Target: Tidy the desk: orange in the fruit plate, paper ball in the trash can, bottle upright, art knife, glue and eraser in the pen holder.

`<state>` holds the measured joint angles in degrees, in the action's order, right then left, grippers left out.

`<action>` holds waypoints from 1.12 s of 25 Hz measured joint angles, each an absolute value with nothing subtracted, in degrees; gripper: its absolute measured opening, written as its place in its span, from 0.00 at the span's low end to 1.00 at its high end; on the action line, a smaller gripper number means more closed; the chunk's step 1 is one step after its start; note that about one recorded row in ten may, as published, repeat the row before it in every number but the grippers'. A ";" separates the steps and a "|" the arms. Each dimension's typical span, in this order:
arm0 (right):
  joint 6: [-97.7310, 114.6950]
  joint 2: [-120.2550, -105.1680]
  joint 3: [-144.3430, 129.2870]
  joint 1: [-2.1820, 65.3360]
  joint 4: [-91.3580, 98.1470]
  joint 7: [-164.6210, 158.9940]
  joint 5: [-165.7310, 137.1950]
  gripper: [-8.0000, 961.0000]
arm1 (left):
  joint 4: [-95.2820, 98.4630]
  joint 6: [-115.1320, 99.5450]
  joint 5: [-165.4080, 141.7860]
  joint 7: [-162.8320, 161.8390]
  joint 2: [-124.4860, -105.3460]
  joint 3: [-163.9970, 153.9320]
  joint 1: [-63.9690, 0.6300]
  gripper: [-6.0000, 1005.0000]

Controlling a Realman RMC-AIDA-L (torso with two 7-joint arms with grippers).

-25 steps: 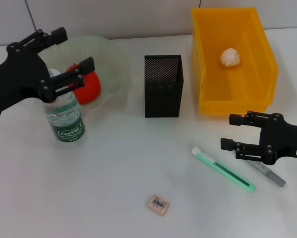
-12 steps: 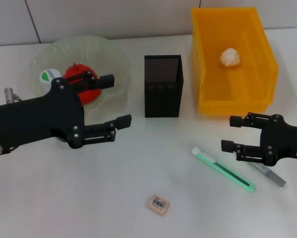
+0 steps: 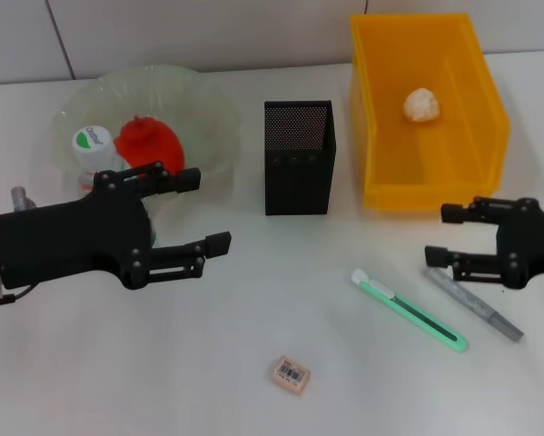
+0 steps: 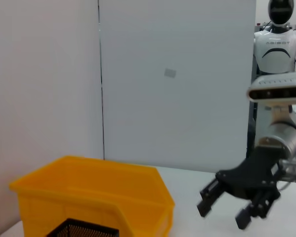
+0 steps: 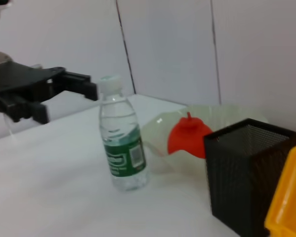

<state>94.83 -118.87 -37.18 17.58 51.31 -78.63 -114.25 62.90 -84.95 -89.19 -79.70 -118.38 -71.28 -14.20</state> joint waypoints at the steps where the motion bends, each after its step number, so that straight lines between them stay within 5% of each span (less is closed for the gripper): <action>1: 94.83 -118.87 -37.18 17.58 51.31 -78.63 -114.25 0.75 | 62.90 -84.95 -89.19 -79.70 -118.38 -71.28 -14.21 0.81; 16: 98.10 -118.98 -48.04 20.85 79.11 -113.50 -126.85 0.75 | 58.20 -85.16 -89.21 -76.49 -118.56 -71.91 -14.57 0.81; 28: 98.35 -119.14 -66.22 31.13 82.22 -129.60 -149.02 0.75 | 55.98 -85.16 -88.91 -74.99 -118.56 -72.22 -15.16 0.81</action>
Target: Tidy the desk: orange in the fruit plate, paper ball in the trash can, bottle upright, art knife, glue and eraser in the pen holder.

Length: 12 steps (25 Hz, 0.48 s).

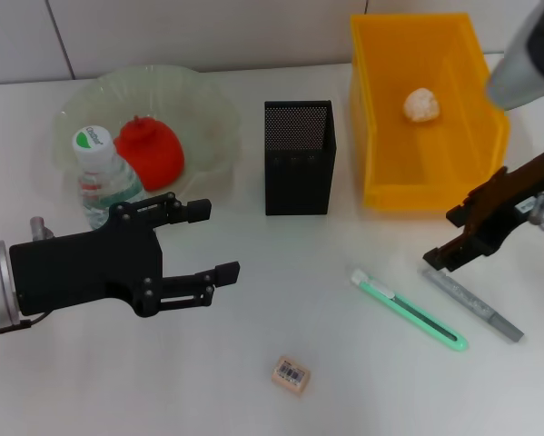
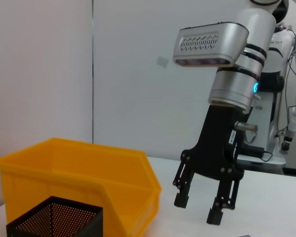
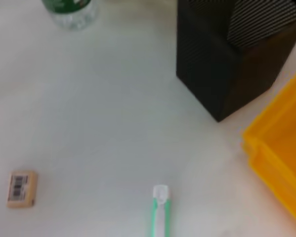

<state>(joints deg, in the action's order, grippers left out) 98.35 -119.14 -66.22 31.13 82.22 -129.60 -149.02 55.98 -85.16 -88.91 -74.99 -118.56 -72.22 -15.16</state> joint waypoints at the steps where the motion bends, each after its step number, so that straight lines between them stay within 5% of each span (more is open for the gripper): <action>1: 98.00 -119.15 -68.63 31.69 82.23 -130.08 -149.46 0.75 | 55.98 -85.20 -88.89 -74.80 -118.56 -72.24 -15.16 0.81; 12: 97.57 -119.20 -74.90 34.75 81.50 -134.89 -149.68 0.75 | 56.07 -85.33 -88.76 -74.22 -118.66 -72.93 -15.58 0.81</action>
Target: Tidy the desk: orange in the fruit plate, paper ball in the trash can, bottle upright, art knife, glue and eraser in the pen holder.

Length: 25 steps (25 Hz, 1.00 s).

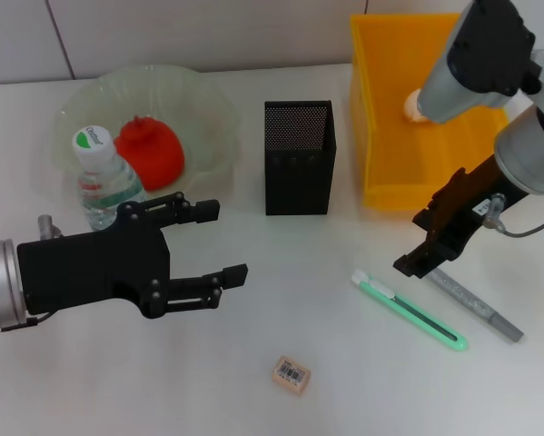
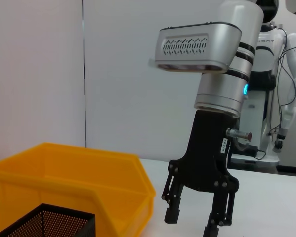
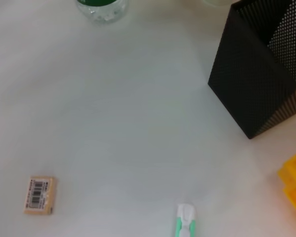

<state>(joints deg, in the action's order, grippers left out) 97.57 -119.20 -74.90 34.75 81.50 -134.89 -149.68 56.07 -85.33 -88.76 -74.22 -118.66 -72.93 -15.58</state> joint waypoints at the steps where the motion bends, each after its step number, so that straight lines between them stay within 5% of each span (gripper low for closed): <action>1: 97.57 -119.20 -75.39 35.12 81.21 -135.59 -149.82 0.75 | 56.00 -85.33 -88.76 -74.21 -118.66 -72.95 -15.74 0.81; 25: 96.01 -119.40 -81.73 43.56 69.57 -140.25 -152.25 0.75 | 56.06 -85.61 -88.68 -74.18 -118.65 -74.06 -15.99 0.81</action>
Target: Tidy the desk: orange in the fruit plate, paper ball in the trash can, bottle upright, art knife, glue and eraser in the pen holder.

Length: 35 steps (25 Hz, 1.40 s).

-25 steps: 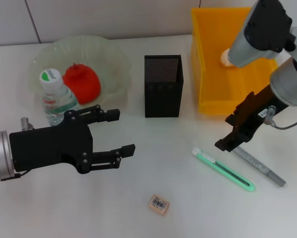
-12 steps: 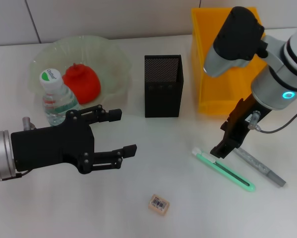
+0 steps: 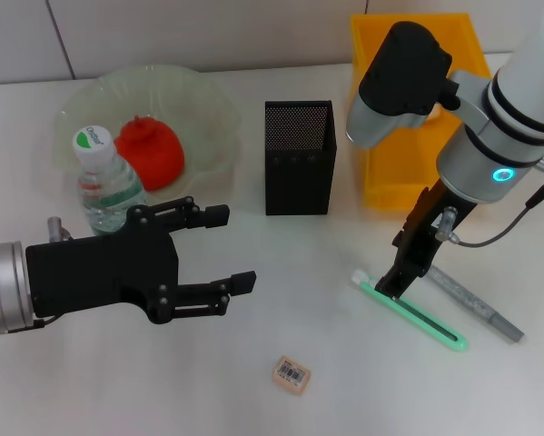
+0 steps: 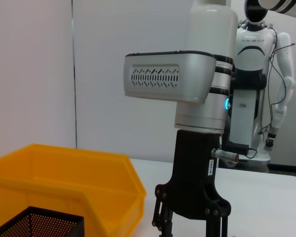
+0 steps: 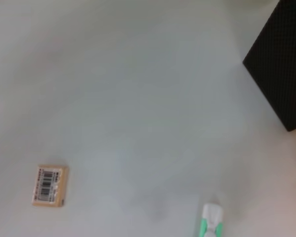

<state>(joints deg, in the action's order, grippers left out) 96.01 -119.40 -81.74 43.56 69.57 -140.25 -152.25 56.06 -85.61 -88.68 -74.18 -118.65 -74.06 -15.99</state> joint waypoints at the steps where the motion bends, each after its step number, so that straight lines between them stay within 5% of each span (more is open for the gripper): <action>1: 95.82 -119.40 -81.74 43.78 69.02 -140.25 -152.22 0.75 | 56.12 -85.61 -88.67 -74.18 -118.65 -74.09 -16.00 0.81; 35: 93.17 -119.45 -83.98 47.42 61.34 -141.86 -152.36 0.74 | 55.98 -85.74 -88.86 -73.50 -118.57 -74.35 -16.18 0.81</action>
